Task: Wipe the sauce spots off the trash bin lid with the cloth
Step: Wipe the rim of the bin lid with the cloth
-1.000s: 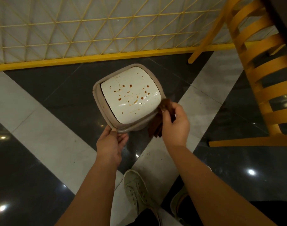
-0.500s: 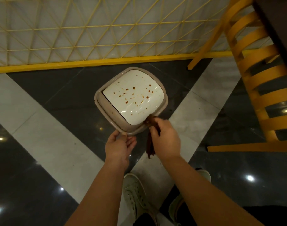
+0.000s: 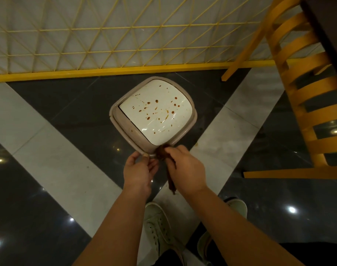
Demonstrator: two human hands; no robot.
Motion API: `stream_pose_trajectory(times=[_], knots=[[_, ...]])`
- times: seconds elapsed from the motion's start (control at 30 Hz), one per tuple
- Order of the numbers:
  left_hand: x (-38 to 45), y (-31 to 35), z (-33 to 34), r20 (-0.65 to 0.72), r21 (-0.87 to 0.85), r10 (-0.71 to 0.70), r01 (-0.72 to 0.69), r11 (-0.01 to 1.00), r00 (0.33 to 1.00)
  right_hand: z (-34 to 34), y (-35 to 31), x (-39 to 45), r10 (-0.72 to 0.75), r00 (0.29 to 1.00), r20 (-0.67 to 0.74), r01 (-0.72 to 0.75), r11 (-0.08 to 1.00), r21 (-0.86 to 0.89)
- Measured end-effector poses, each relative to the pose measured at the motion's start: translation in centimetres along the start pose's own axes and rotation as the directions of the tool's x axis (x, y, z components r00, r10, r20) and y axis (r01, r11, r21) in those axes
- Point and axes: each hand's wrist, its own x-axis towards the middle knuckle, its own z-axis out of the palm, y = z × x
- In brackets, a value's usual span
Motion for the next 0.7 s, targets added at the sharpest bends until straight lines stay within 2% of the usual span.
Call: stream_pose_trajectory(times=[0.07,0.2,0.27,0.37,0.43,0.57,0.7], knots=[[0.1,0.0,-0.3,0.008,0.005,0.002,-0.002,1.000,1.000,-0.8,1.0,0.6,-0.005,0.999,-0.036,0.005,1.000,-0.004],[0.0,0.1,0.0,0.009,-0.014,-0.012,0.012,1.000,1.000,-2.0,2.9,2.6,0.219,0.963,-0.155,-0.216,0.976,0.033],[-0.1,0.0,0.3,0.007,-0.019,-0.009,0.009,1.000,1.000,-1.3,1.9,2.1,0.171,0.976,-0.135,-0.168,0.985,0.034],[-0.1,-0.2,0.3,0.011,-0.009,0.014,-0.014,1.000,1.000,0.1,0.0,0.1,0.007,1.000,0.009,-0.007,1.000,0.010],[-0.4,-0.4,0.2,0.034,0.011,0.011,-0.011,1.000,0.999,0.1,0.5,-0.1,-0.021,1.000,0.018,0.021,1.000,-0.005],[-1.0,-0.6,-0.1,0.120,0.080,-0.080,0.071,0.994,0.990,-1.8,2.5,0.5,0.155,0.985,-0.073,-0.152,0.988,0.039],[0.0,0.6,-0.7,0.041,0.029,-0.051,0.050,0.998,0.998,-3.8,4.0,1.1,0.320,0.939,-0.128,-0.308,0.946,0.105]])
